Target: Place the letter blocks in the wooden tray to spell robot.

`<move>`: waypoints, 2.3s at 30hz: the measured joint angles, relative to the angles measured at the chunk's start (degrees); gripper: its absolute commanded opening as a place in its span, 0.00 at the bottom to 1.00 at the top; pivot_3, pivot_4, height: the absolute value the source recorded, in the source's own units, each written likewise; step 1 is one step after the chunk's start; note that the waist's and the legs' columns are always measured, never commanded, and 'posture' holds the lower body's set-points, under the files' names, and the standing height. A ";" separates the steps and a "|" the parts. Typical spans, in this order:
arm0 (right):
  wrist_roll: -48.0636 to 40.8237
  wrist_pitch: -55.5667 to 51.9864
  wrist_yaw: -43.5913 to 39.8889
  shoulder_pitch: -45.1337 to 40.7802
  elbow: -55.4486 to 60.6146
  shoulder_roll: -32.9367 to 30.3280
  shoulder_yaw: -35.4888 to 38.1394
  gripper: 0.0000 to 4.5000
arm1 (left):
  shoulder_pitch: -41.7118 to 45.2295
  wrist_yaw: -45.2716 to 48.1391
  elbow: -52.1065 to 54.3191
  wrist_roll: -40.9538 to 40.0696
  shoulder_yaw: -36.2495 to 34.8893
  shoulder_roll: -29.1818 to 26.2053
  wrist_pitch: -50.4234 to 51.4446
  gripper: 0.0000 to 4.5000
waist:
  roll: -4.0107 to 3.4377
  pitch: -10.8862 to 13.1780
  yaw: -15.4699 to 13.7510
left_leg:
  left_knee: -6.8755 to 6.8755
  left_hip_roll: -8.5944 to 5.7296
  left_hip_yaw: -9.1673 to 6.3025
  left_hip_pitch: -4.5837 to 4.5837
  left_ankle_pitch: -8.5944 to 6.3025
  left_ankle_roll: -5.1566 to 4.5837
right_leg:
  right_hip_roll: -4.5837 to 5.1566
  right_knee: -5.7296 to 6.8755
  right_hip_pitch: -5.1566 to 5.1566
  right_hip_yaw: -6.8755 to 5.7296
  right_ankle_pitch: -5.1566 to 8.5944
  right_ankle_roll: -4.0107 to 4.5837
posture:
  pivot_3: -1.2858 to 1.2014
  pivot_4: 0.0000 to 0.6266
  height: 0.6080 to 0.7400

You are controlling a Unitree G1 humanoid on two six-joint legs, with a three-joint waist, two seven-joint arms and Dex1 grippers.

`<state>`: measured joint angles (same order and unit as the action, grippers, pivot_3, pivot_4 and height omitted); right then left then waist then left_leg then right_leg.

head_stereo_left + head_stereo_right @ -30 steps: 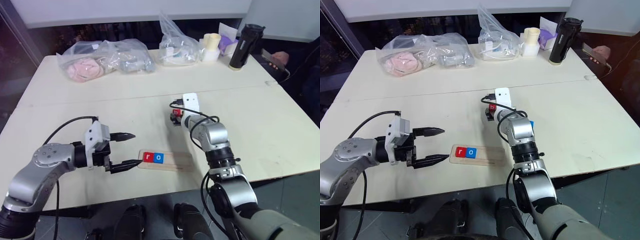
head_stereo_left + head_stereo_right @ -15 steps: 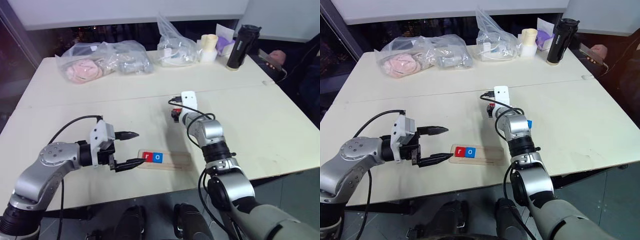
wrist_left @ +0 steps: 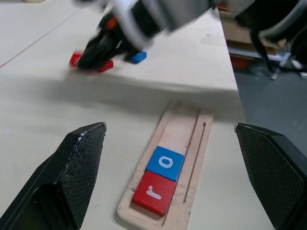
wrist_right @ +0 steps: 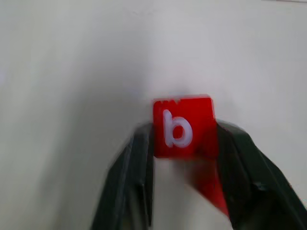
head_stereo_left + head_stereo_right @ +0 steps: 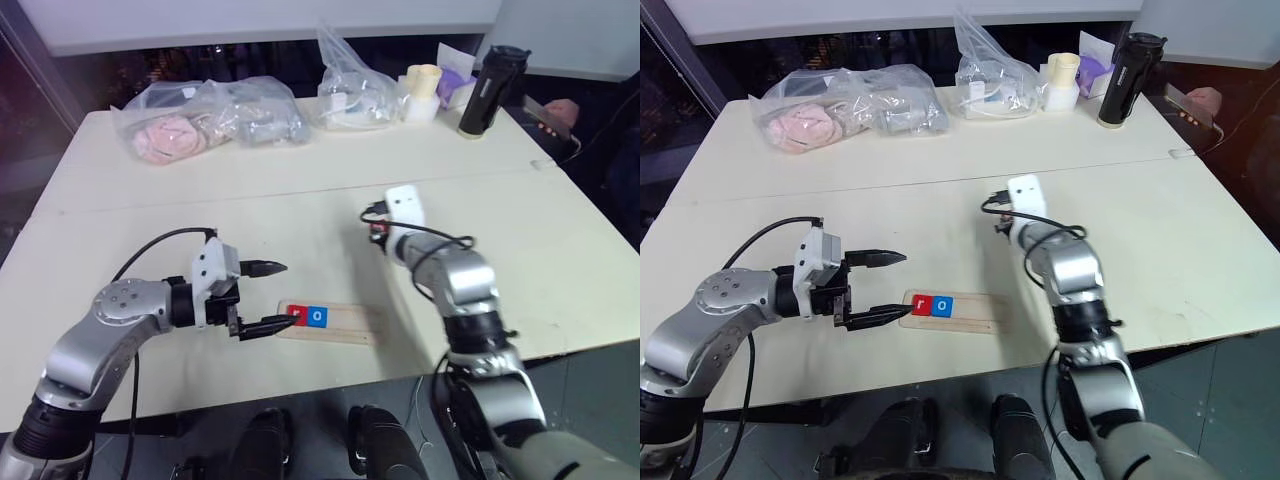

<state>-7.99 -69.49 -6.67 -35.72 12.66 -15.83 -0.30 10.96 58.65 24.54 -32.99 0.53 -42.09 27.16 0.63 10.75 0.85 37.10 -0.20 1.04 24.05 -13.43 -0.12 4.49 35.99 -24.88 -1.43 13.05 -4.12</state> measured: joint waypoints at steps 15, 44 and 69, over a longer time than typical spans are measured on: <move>-4.04 -22.61 -2.25 25.29 34.69 -3.83 8.50 0.26 | 1.48 7.82 -6.52 2.57 3.08 0.03 -6.35 1.00 | 0.01 0.00 -0.07 | 0.02 0.08 0.07 0.30 -0.01 0.01 | 0.09 -0.22 -0.25 -0.07 0.01 0.04 | 0.52 0.24 1.00; -5.25 51.46 -57.75 32.31 -1.24 -42.13 4.93 0.99 | 0.31 7.95 -6.63 5.01 2.98 0.54 -7.50 1.00 | 0.19 0.10 -0.29 | 0.24 0.07 0.16 0.11 -0.13 -0.19 | 0.06 -0.72 0.24 -0.13 -0.14 -0.15 | 0.52 0.24 1.00; 0.90 65.92 -66.42 16.97 -22.54 -37.95 -6.60 0.72 | -3.91 4.85 -0.71 3.66 0.28 -2.31 -5.18 1.00 | 0.16 0.10 -0.42 | 0.27 0.06 0.21 -0.25 -0.13 -0.19 | 0.09 -0.65 0.55 -0.09 -0.18 -0.12 | 0.52 0.24 1.00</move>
<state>-7.09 -3.57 -73.08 -18.76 -9.88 -53.79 -6.90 7.05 63.51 23.83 -29.33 0.81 -44.40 21.98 0.79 10.85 0.44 37.36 -0.14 1.25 23.80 -13.56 -0.31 4.58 35.34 -24.34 -1.52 12.86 -4.25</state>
